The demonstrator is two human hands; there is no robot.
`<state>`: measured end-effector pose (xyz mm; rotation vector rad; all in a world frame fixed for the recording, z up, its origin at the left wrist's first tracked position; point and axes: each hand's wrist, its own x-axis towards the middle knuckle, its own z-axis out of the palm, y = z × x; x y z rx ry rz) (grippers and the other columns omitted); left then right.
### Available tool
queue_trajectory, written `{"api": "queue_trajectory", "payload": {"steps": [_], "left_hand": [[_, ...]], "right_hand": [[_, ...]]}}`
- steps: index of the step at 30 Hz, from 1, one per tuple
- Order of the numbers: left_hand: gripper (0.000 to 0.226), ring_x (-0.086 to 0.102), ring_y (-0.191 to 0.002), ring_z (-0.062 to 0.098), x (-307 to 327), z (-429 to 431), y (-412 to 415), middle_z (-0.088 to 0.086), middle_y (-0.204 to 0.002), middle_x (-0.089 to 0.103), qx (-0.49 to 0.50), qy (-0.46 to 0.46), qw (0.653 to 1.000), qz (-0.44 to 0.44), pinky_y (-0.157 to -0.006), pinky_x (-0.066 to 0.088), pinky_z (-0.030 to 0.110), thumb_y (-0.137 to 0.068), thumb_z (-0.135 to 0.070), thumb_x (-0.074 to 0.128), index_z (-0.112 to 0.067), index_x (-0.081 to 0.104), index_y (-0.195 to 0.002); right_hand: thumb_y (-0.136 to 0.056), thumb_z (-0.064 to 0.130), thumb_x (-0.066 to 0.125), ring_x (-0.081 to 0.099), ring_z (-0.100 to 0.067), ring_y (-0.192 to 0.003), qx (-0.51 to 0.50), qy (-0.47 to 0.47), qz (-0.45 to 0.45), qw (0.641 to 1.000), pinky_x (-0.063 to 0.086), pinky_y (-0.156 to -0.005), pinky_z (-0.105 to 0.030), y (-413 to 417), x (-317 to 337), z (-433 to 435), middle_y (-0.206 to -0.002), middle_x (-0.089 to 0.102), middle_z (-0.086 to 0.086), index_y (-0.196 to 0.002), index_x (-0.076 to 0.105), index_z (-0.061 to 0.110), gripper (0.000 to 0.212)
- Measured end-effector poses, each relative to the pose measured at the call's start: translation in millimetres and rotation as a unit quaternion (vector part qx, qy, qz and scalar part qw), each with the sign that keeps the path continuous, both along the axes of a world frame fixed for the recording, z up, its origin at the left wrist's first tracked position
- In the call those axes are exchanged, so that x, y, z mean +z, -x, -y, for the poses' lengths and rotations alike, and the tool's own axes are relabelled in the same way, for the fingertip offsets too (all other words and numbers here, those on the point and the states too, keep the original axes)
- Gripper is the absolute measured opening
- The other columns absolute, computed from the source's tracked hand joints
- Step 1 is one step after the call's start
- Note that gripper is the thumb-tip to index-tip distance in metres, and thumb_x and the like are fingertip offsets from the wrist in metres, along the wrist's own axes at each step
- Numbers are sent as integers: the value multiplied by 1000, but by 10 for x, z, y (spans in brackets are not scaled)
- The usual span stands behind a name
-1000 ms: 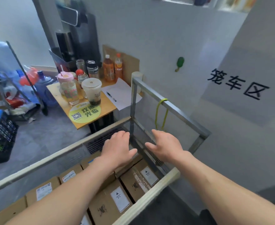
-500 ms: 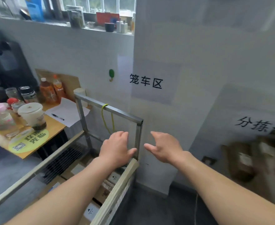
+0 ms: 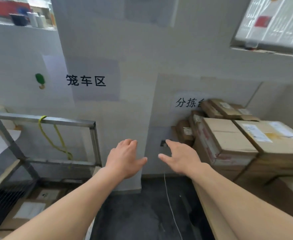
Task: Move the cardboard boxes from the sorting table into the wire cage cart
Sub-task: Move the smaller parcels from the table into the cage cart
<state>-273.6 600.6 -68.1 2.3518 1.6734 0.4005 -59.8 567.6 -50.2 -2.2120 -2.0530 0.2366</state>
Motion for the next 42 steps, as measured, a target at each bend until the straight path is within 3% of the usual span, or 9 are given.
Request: {"api": "queue_trajectory", "payload": {"steps": [7,14,19,26,31,35,42], "left_hand": [[77,39,-139,22,54,242,-678,0,-151,43,-98,9,995,3,-106,41,43,-88,-65,54,-18,39,-148],[79,36,-142,21,89,509,-1513,1,-155,40,-180,11,984,4,-112,40,45,-90,-62,55,-17,34,-152],[73,43,-136,20,31,741,-2249,0,-148,47,-225,9,974,1,-105,43,41,-90,-61,58,-19,41,-147],[78,38,-141,20,-226,1050,-3407,-1,-154,41,-279,25,960,-24,-109,41,42,-90,-64,55,-21,34,-152],[77,36,-142,20,-428,1229,-4246,-1,-154,39,-310,53,948,-47,-110,41,41,-91,-64,53,-21,35,-152],[74,38,-140,20,-637,1341,-4815,-1,-153,40,-320,77,942,-66,-107,42,40,-92,-63,52,-20,37,-150],[70,41,-136,22,-987,1486,-5474,0,-150,41,-330,108,932,-103,-104,44,41,-92,-62,50,-19,39,-147]], "right_hand": [[-95,65,47,43,-22,-142,-93,-9,1,996,41,-110,-42,-608,45,694,-158,41,2,-157,30,24,76],[-92,66,53,56,-17,-127,-156,-32,-12,987,51,-97,-34,-1291,12,1199,-144,55,6,-146,45,29,65],[-93,68,51,41,-19,-143,-207,-15,-8,978,42,-109,-38,-1961,-173,1530,-157,42,3,-154,37,24,77],[-93,68,48,37,-20,-146,-265,15,-18,964,39,-111,-39,-3034,-439,2001,-159,38,0,-155,36,22,78],[-92,66,51,53,-23,-125,-301,38,-20,953,48,-98,-40,-3809,-644,2251,-136,56,0,-139,51,20,66],[-92,64,52,56,-23,-113,-319,64,-31,945,45,-84,-37,-4361,-850,2362,-113,57,2,-120,55,22,50],[-89,62,56,53,-25,-110,-360,90,-36,928,35,-76,-36,-5180,-1172,2410,-116,54,-1,-122,51,21,52]]}}
